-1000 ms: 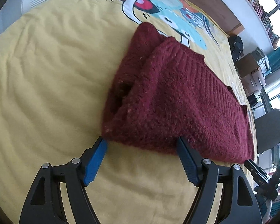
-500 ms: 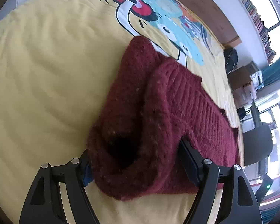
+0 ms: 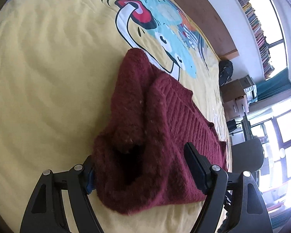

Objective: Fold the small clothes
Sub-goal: 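Grasp the sweater side with the left gripper and lift it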

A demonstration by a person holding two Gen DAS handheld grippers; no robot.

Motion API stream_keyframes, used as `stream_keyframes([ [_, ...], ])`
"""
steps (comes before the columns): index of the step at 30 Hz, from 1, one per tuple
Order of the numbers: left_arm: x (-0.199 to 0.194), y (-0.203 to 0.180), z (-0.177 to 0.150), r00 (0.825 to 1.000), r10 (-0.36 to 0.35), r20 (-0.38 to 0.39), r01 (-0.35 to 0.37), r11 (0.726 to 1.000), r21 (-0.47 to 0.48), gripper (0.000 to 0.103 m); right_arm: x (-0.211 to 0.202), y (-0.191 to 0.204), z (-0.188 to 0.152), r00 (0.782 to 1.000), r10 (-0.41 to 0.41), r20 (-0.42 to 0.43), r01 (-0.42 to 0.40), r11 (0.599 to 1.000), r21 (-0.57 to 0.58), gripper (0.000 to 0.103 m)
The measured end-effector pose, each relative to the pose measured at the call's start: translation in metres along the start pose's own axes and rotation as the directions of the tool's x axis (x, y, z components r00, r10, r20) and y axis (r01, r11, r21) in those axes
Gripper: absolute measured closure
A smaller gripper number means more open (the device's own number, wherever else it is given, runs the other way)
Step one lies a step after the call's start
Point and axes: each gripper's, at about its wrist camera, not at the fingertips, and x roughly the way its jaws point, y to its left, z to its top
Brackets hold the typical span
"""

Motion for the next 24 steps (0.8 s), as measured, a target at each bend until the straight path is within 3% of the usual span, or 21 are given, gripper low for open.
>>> stream_keyframes([
  [11,0.034,0.000,0.021,0.989,0.117,-0.087,-0.117,0.993,0.004,0.034,-0.001,-0.005,-0.002,1.000,-0.010,-0.004,0.009,1.000,-0.003,0.041],
  [12,0.035,-0.002,0.020,0.988,0.123,-0.094,-0.122,0.992,0.014,0.051,-0.001,-0.005,-0.003,1.000,-0.008,-0.005,0.008,1.000,-0.001,0.041],
  [14,0.039,-0.009,0.018,0.985,0.114,-0.126,-0.113,0.993,0.020,0.074,-0.002,-0.006,-0.007,1.000,-0.004,-0.007,0.004,1.000,0.002,0.041],
  [18,0.036,-0.026,0.015,0.985,0.130,-0.117,-0.127,0.991,0.033,0.081,-0.008,-0.008,-0.017,1.000,0.002,-0.010,-0.002,1.000,0.003,0.041],
  [24,0.027,-0.052,0.014,0.987,0.119,-0.106,-0.117,0.993,0.023,0.082,-0.021,-0.021,-0.033,1.000,0.011,-0.005,-0.011,0.999,0.034,0.041],
])
